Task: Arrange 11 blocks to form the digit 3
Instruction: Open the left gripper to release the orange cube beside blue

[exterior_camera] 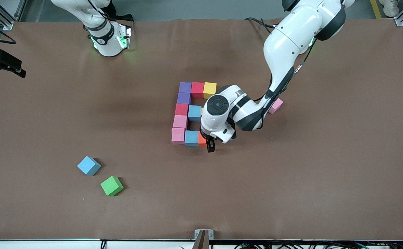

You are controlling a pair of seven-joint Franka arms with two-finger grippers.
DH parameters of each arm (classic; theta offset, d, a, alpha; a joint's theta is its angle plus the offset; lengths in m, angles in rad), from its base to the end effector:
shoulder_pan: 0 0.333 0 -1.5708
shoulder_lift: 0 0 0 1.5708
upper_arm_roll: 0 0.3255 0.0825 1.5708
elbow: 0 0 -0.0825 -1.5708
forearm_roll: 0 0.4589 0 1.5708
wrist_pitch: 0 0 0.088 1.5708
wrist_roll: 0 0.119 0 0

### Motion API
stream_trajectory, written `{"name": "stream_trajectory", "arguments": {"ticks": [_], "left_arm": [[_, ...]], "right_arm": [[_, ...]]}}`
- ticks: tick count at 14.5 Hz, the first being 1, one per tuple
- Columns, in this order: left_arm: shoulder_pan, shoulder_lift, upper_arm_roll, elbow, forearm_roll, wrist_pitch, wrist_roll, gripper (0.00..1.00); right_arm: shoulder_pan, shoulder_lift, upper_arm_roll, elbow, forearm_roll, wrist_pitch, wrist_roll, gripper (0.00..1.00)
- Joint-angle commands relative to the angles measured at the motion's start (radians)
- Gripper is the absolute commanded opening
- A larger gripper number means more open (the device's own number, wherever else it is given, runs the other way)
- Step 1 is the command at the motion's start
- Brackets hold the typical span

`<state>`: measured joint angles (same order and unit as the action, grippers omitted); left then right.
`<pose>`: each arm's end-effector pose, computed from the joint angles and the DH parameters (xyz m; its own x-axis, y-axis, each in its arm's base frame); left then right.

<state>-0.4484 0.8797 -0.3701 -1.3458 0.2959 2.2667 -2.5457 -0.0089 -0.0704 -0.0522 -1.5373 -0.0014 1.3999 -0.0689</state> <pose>0.6084 -0.5467 0.1804 -0.1134 0.9878 -0.1070 0.9928 0.1168 0.0258 0.5860 -0.0372 0.6685 0.9977 0.0081 -0.0667 0.0076 -0.9999 -0.0069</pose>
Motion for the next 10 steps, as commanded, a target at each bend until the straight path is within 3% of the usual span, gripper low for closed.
{"name": "stream_trajectory", "arguments": {"ticks": [1,4,7,10], "left_arm": [[0.002,-0.082,0.005,-0.07,-0.004,-0.018,0.016,1.0],[0.068,-0.168,-0.015,-0.111,-0.015,-0.021,0.147,1.0],[0.169,-0.22,-0.042,-0.156,-0.032,-0.042,0.533,1.0],[0.237,-0.306,-0.044,-0.229,-0.032,-0.153,0.931,1.0]], "right_arm": [[0.02,-0.043,-0.032,-0.037,0.02,0.002,-0.009,1.0],[0.023,-0.045,-0.024,-0.027,0.018,-0.028,-0.009,1.0],[0.027,-0.068,-0.021,-0.015,0.006,-0.038,-0.011,1.0],[0.024,-0.065,-0.017,-0.023,-0.003,-0.038,-0.011,1.0]]}}
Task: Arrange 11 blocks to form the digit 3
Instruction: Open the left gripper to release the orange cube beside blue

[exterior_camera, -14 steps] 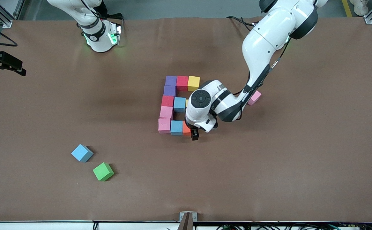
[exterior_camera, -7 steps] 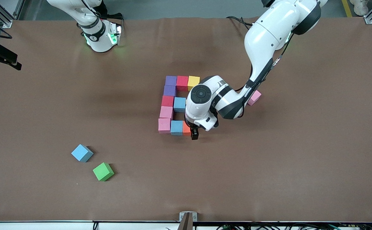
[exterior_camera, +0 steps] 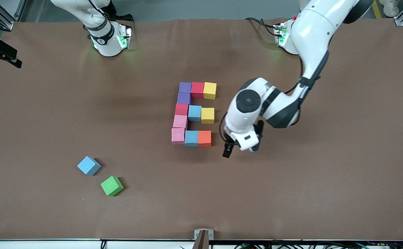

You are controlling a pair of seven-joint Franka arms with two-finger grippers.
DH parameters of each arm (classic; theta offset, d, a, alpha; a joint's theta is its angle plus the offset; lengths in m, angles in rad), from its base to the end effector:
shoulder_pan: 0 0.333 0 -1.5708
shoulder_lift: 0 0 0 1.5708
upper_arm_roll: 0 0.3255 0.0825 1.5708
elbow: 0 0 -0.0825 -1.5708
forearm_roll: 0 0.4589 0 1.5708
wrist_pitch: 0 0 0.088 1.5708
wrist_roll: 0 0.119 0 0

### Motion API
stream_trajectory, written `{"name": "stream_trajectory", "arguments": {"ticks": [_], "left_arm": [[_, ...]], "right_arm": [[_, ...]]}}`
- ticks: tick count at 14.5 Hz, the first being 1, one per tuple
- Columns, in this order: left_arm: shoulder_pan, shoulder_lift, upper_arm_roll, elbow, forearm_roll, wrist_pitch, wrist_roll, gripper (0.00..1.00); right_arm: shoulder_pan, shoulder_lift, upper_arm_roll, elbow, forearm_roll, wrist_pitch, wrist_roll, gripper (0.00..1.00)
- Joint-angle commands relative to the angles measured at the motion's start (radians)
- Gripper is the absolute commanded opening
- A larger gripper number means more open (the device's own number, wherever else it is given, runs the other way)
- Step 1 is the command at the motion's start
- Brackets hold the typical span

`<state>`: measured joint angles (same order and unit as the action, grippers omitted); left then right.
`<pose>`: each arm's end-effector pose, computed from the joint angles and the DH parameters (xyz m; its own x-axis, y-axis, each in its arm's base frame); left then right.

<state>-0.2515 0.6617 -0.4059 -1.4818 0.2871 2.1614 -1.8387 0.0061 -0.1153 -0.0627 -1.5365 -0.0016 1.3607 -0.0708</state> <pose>0.6612 -0.4318 0.2744 0.4398 0.8980 -0.0162 0.8961 -0.4375 0.0743 0.5657 -0.0346 0.6916 0.9981 0.0148 -0.0601 0.0142 -0.9998 -0.0099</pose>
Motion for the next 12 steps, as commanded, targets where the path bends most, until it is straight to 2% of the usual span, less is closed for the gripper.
{"name": "stream_trajectory", "arguments": {"ticks": [1,5,8,10,12], "left_arm": [[0.069,-0.118,-0.008,-0.112,-0.023,-0.079,0.36,1.0],[0.17,-0.201,-0.008,-0.156,-0.023,-0.13,0.83,1.0],[0.248,-0.261,-0.008,-0.149,-0.02,-0.25,1.234,1.0],[0.305,-0.298,-0.011,-0.124,-0.028,-0.32,1.37,1.0],[0.356,-0.358,-0.011,-0.126,-0.071,-0.33,1.438,1.0]], "right_arm": [[0.012,-0.018,-0.005,-0.022,-0.003,0.006,-0.009,1.0],[0.022,-0.018,-0.003,-0.024,-0.003,0.0,-0.009,1.0],[0.023,-0.018,-0.002,-0.027,-0.003,-0.005,-0.009,1.0],[0.023,-0.02,-0.002,-0.034,-0.003,-0.005,-0.009,1.0],[0.028,-0.02,0.0,-0.034,-0.003,-0.005,-0.007,1.0]]}}
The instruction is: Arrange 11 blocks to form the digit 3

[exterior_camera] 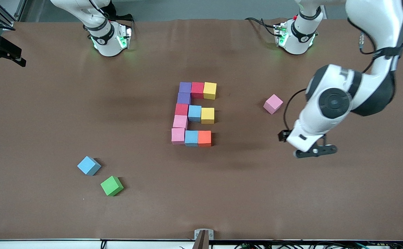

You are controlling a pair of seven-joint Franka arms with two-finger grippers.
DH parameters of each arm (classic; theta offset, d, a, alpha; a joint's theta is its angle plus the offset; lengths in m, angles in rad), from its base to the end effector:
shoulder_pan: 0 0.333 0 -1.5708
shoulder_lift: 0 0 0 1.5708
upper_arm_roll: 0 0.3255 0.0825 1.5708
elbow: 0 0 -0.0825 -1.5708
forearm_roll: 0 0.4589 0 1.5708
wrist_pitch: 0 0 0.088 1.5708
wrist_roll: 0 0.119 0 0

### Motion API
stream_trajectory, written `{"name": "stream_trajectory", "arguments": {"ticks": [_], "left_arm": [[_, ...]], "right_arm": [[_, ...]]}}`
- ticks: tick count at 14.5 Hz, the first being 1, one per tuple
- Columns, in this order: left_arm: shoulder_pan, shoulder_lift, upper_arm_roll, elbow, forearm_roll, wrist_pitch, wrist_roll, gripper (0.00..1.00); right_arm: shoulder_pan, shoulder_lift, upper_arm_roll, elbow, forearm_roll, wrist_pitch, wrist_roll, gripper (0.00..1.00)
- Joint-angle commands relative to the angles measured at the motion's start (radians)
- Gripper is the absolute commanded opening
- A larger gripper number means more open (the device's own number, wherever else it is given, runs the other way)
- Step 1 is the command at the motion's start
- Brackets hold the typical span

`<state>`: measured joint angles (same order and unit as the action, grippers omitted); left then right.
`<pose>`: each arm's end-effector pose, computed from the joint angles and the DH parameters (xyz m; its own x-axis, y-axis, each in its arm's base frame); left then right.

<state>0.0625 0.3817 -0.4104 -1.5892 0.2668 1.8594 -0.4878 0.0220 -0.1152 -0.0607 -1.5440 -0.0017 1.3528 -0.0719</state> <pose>0.6997 -0.1983 0.3933 0.9969 0.0757 -0.0236 0.0722 -0.9895 -0.1253 0.5654 -0.0244 0.6870 0.9966 0.0339 -0.0756 0.0331 -0.9994 -0.0108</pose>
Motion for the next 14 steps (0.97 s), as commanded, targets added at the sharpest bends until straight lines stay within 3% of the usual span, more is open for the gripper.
{"name": "stream_trajectory", "arguments": {"ticks": [1,10,13,14], "left_arm": [[0.069,-0.101,-0.005,-0.021,-0.072,-0.029,0.138,1.0],[0.333,-0.334,-0.004,-0.023,-0.248,-0.164,0.527,1.0],[0.336,-0.371,0.01,-0.018,-0.247,-0.178,0.552,1.0],[0.315,-0.389,0.048,-0.014,-0.247,-0.203,0.589,1.0]], "right_arm": [[0.015,-0.021,-0.002,-0.027,-0.003,0.003,-0.006,1.0],[0.013,-0.021,-0.004,-0.033,0.002,-0.009,-0.003,1.0],[0.013,-0.021,-0.004,-0.033,0.002,-0.009,-0.005,1.0],[0.015,-0.02,-0.004,-0.033,0.002,-0.009,-0.005,1.0]]}}
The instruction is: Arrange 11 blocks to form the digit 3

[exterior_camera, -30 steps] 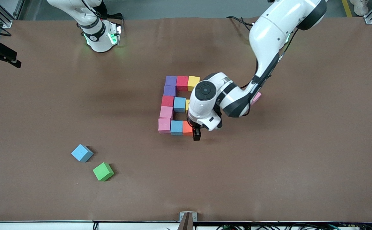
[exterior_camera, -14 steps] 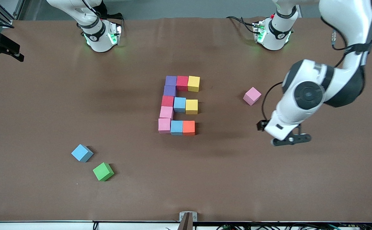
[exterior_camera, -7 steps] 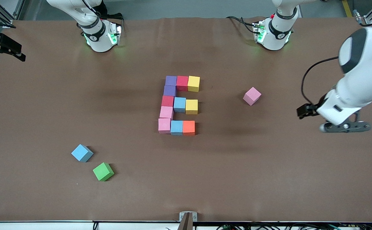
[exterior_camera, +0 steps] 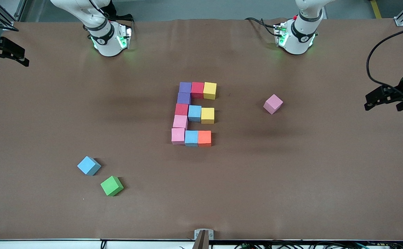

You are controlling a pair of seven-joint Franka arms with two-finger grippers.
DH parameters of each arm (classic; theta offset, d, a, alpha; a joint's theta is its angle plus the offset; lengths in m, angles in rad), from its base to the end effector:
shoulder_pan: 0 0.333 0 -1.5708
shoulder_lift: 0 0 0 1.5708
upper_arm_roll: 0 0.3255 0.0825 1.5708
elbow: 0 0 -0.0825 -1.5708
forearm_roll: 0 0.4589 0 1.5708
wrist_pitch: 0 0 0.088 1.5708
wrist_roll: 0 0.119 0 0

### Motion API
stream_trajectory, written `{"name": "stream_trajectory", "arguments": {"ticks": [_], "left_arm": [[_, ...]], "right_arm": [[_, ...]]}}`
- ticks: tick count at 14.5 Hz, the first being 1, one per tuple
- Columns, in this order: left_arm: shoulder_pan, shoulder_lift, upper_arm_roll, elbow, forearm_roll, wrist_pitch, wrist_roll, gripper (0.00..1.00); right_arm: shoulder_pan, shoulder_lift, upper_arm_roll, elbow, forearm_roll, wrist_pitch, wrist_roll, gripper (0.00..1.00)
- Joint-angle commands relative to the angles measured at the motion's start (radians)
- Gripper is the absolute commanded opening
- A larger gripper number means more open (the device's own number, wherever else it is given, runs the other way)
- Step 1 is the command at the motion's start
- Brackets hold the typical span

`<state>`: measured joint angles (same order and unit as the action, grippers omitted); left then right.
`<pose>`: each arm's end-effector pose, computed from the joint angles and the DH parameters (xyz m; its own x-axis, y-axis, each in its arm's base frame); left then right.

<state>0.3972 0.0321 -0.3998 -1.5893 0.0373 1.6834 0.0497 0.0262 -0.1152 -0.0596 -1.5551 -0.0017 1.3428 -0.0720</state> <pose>0.6499 0.0058 0.6032 0.9965 -0.0555 0.0631 -0.0538 -0.9982 -0.0279 0.5645 -0.0212 0.6804 0.9945 0.0394 -0.0965 0.0384 -0.9992 -0.0121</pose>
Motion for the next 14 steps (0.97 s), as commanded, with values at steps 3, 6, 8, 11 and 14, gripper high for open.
{"name": "stream_trajectory", "arguments": {"ticks": [3,6,8,11,14], "left_arm": [[-0.193,-0.075,0.241,-0.009,-0.019,-0.073,0.11,1.0],[-0.297,-0.075,0.35,-0.001,-0.019,-0.073,0.113,1.0],[-0.388,-0.067,0.438,-0.001,-0.019,-0.071,0.111,1.0],[-0.428,-0.061,0.481,0.002,-0.019,-0.064,0.11,1.0],[-0.422,-0.06,0.478,0.0,-0.019,-0.062,0.11,1.0]], "right_arm": [[0.011,-0.02,-0.005,-0.022,0.002,0.003,-0.005,1.0],[0.011,-0.021,-0.005,-0.022,0.002,0.003,-0.005,1.0],[0.011,-0.02,-0.005,-0.022,0.002,0.003,-0.005,1.0],[0.011,-0.02,-0.005,-0.022,0.002,0.003,-0.005,1.0],[0.011,-0.02,-0.005,-0.022,0.002,0.004,-0.005,1.0]]}}
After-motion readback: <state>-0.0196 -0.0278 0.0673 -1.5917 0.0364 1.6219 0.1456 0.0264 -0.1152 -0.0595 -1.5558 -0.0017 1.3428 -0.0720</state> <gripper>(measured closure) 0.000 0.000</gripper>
